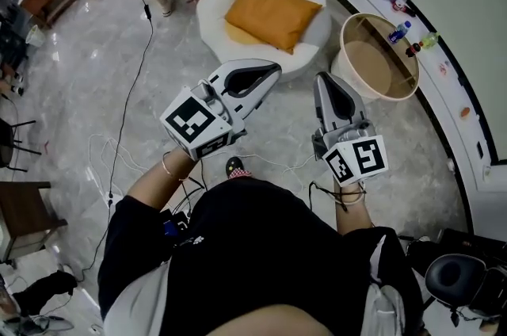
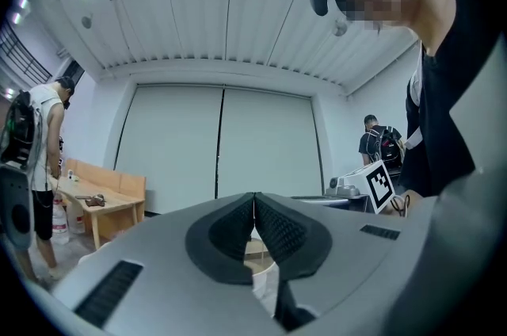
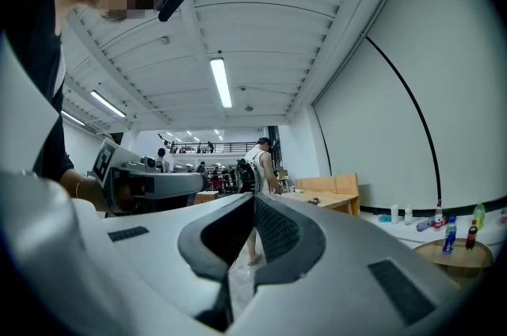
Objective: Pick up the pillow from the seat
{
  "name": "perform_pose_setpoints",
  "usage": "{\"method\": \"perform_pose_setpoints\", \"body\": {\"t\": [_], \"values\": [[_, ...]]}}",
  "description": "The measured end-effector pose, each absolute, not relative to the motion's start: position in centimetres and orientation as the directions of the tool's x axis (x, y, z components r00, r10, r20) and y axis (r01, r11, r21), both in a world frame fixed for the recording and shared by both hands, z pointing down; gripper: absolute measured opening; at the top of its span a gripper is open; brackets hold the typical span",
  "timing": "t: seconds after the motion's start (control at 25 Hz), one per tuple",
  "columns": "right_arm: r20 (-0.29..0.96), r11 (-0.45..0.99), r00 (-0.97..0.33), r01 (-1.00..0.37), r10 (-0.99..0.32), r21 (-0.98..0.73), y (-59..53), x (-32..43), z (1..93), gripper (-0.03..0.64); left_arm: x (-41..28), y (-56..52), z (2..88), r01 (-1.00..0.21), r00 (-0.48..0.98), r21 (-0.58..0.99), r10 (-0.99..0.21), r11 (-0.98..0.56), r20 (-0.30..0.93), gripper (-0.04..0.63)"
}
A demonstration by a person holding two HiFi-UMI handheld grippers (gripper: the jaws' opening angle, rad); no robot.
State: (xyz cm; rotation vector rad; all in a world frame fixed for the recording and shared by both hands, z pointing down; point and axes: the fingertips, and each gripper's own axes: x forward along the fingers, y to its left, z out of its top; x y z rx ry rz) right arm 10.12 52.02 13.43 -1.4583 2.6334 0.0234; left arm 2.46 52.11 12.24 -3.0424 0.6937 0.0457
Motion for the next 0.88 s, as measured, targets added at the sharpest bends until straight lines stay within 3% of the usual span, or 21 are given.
{"method": "perform_pose_setpoints", "body": {"t": [0.88], "values": [[-0.113,0.486,-0.477,-0.871,-0.871,-0.068,45.3,1.5,13.6,0.021,-8.9,44.5,12.9,-0.421,0.899,0.052,-0.425,-0.905,-0.105,0.011]]}}
